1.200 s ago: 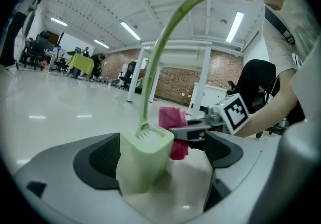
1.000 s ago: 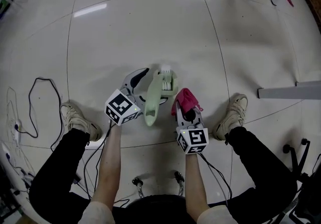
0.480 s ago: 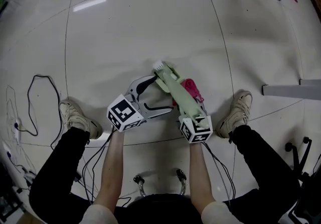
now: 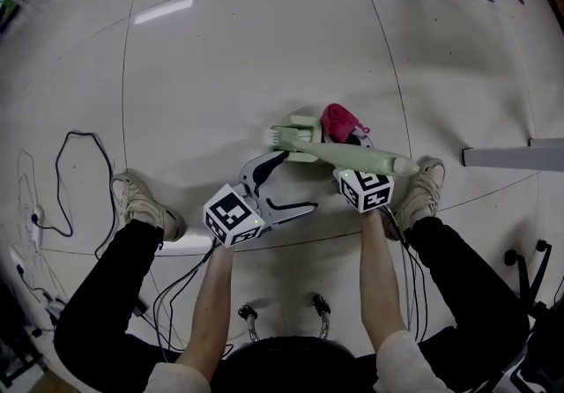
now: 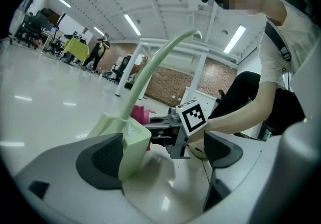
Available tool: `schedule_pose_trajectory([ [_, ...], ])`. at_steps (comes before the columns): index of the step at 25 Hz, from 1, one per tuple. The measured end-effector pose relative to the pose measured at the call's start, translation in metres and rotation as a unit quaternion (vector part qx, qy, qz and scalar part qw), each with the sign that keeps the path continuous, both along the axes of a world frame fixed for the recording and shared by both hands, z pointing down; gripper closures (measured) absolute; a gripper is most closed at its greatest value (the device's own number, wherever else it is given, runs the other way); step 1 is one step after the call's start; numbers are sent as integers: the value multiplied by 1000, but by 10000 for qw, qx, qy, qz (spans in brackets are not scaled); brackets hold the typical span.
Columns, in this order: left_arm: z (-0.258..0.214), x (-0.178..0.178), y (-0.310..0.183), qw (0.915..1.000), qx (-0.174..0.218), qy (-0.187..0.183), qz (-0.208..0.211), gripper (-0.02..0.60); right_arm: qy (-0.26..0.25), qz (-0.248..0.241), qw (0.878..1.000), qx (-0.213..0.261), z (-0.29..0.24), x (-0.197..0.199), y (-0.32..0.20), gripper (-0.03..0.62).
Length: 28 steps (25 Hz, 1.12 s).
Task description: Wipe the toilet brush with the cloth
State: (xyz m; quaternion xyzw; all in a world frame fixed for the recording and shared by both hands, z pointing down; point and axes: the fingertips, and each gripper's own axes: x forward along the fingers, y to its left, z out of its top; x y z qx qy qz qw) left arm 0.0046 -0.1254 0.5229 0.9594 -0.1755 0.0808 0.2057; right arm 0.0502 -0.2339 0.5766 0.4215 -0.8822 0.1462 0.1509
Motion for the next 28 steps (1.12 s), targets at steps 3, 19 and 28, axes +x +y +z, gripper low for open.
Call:
schedule_pose_trajectory([
  [3, 1, 2, 1, 10000, -11, -49, 6, 80, -338, 169, 9992, -87, -2, -2, 22, 562],
  [19, -34, -84, -39, 9763, -220, 832, -1986, 146, -962, 208, 9947, -283, -17, -76, 123, 562],
  [28, -22, -144, -55, 9508, 218, 213, -3083, 577, -491, -251, 9983, -198, 7, -121, 93, 562],
])
